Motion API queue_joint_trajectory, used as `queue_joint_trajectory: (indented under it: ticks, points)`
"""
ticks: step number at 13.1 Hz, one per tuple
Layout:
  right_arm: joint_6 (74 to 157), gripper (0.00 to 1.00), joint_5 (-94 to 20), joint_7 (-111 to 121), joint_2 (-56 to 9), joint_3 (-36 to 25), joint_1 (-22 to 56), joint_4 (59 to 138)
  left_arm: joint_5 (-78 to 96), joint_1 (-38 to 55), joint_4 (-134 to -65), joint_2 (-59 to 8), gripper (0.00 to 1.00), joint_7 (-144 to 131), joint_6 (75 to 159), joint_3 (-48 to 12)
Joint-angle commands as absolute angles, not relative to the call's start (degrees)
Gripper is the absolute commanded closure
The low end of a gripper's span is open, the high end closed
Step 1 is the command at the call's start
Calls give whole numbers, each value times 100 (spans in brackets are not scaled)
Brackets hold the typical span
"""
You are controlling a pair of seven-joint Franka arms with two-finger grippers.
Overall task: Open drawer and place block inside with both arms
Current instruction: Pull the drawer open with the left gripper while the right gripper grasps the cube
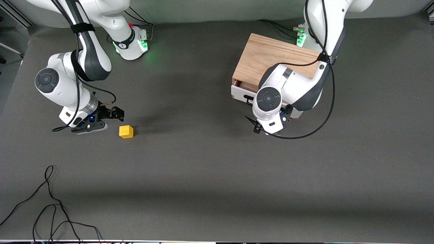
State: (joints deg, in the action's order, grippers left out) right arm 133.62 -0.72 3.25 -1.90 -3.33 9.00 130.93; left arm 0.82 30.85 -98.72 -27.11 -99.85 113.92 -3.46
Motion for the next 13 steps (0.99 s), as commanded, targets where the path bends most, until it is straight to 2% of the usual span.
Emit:
queue_joint_trajectory:
  ticks: [1,7,13]
  points:
    - [14043,0,44,299,-342,-369,932,13368,35,3094,-9247,-3102,0,-10020,11426,-352]
    - [14738,0,44,299,-992,-422,914,13359,44,3094,-8816,-3366,0,-10028,11557,-352]
    - [15028,0,53,299,-1283,-474,905,13324,44,3094,-8534,-3507,0,-10046,11961,-352]
